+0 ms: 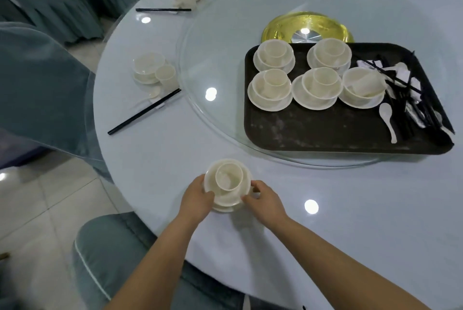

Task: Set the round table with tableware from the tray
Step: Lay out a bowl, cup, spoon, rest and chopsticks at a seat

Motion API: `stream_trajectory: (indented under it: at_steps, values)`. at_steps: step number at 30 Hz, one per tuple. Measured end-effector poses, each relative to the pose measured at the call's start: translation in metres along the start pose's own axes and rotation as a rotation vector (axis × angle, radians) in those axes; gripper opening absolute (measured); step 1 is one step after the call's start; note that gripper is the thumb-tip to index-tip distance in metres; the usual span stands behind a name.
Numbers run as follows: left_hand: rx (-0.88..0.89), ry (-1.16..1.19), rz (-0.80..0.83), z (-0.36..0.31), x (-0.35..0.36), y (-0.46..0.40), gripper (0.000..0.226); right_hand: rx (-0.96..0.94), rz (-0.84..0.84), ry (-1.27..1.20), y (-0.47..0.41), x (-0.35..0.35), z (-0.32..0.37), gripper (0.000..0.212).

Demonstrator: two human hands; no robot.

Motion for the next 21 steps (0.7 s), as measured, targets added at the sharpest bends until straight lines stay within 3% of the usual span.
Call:
stream_trajectory:
  at_steps: [3,7,14,17,21]
  values:
    - [0.025,-0.009,0.020,0.005,-0.004,-0.002,0.045,-0.004,0.016,0.073,0.001,0.002,0.001,0.042]
    - [-0.017,-0.024,0.005,0.008,-0.010,-0.009,0.056,0.005,-0.014,0.188,0.000,-0.006,0.005,0.060]
    - [-0.021,-0.025,0.018,0.009,-0.011,-0.011,0.062,-0.249,-0.006,0.402,-0.011,0.001,0.039,0.089]
    - [-0.025,-0.069,-0.007,0.014,-0.011,-0.008,0.050,-0.274,0.033,0.493,-0.017,0.010,0.047,0.086]
    - [-0.132,-0.102,-0.005,0.021,-0.009,-0.002,0.057,-0.288,-0.031,0.519,-0.018,0.014,0.051,0.075]
Point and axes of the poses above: each hand's wrist, its own y-axis away from the middle knuckle, its own x-axis out of the palm, z = x × y, the point moved 1 cm from there along -y, towards the middle knuckle, and after that the axes turned 8 degrees about -x, right-handed, at the moved point
